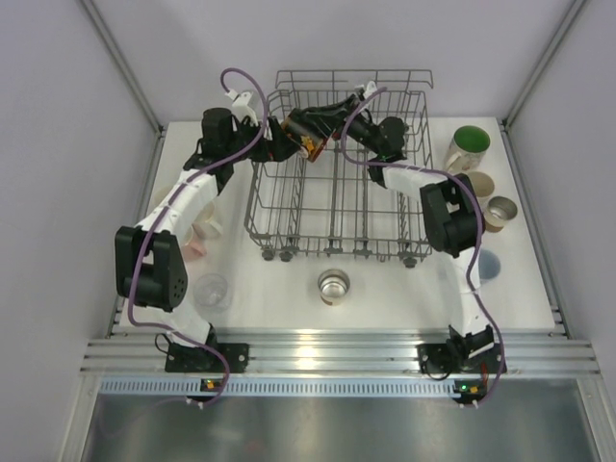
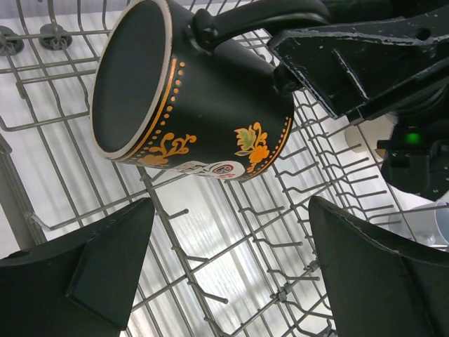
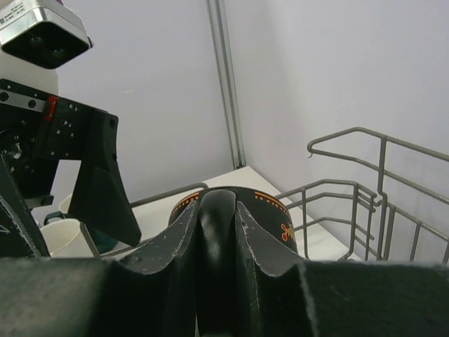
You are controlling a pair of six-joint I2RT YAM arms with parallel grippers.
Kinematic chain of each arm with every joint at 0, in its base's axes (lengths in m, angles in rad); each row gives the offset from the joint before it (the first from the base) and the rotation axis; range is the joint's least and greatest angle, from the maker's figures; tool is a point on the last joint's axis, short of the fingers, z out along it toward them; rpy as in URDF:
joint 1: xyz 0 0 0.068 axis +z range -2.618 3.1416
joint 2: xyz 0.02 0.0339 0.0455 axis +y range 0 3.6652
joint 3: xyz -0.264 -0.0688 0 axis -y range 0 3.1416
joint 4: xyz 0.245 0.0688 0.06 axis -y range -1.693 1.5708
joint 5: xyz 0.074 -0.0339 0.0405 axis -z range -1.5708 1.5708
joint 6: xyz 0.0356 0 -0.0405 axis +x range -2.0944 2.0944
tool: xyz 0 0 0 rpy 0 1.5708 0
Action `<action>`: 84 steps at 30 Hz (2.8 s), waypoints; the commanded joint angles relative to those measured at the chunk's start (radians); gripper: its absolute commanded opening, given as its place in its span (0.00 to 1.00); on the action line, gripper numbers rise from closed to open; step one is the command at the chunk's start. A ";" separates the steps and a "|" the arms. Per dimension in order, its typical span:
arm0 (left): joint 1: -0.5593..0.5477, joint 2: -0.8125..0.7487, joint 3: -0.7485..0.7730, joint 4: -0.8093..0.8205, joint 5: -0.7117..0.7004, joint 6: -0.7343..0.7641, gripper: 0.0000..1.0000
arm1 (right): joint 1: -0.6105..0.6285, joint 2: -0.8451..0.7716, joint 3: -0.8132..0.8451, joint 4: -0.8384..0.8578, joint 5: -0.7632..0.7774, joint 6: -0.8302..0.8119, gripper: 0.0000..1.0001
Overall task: Load the cups into the dish rack
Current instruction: Place the cup upside down on the dish rack
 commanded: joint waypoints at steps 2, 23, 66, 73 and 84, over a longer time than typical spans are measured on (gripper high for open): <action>0.004 0.031 0.030 0.039 -0.003 -0.004 0.97 | -0.024 0.033 0.205 0.190 -0.052 -0.004 0.00; 0.005 0.014 0.010 0.048 -0.020 0.019 0.96 | -0.108 0.117 0.187 0.255 -0.116 0.010 0.00; 0.025 0.071 0.056 0.079 -0.003 0.008 0.96 | -0.108 0.301 0.535 0.348 -0.076 0.163 0.00; 0.027 0.210 0.208 0.063 0.020 -0.022 0.95 | -0.104 0.332 0.593 0.337 -0.063 0.171 0.00; 0.022 0.341 0.292 0.128 0.064 -0.018 0.93 | -0.087 0.341 0.633 0.331 -0.023 0.191 0.00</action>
